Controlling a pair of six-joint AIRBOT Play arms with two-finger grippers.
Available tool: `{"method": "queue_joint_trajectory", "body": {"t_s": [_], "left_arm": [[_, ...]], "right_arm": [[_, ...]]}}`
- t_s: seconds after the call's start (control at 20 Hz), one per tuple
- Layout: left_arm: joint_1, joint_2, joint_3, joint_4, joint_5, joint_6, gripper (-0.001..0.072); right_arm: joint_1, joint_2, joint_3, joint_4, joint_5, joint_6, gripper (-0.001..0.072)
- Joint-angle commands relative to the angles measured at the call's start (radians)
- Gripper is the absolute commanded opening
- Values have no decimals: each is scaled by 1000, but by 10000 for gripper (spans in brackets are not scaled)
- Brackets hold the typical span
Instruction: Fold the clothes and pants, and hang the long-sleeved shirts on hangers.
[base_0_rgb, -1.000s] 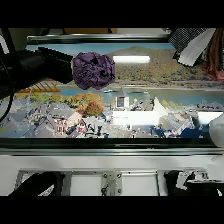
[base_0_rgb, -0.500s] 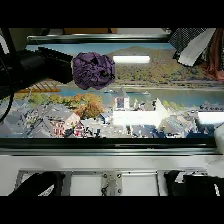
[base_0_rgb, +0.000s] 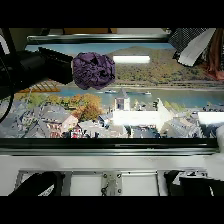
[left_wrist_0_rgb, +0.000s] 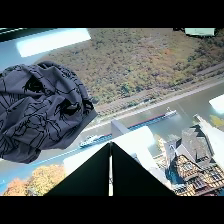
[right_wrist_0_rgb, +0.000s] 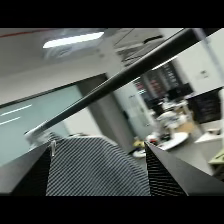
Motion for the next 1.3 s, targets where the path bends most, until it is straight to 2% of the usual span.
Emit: {"method": "queue_joint_trajectory", "body": {"t_s": [0.0,0.05,0.15,0.3,0.4,0.45,0.5,0.55,0.6,0.75,0.9,1.1,1.25], "left_arm": [[1,0,0,0,-26,2,23],[1,0,0,0,-37,2,23],[1,-1,0,0,-69,2,23],[1,-19,0,-1,-111,1,23],[0,-44,0,-11,-138,0,23],[0,-61,0,-10,-149,-9,23],[0,-79,0,-10,-155,-14,23],[0,-96,0,-10,-156,-31,23],[0,-113,0,-10,-156,-49,23],[-16,-152,0,-10,-173,-95,24],[-46,-172,-20,-10,-179,-126,23],[-68,-124,-166,-11,-103,-191,23],[-68,-73,-235,-11,-83,-194,23]], "right_arm": [[147,-20,-1,84,266,-175,609],[229,-26,-1,27,315,-210,609],[440,-39,-1,-154,389,-207,608],[774,-82,-2,-414,511,-128,608],[990,-121,-2,-504,589,-112,606],[1094,-143,-2,-534,624,-112,559],[1208,-166,-2,-570,657,-113,430],[1323,-192,-2,-618,678,-113,370],[1431,-215,-2,-671,685,-111,370],[1735,-290,-11,-880,639,-19,370],[1902,-360,-14,-1058,590,74,370],[1955,-410,-14,-1069,590,97,370],[1955,-412,-14,-1070,590,97,369]]}}
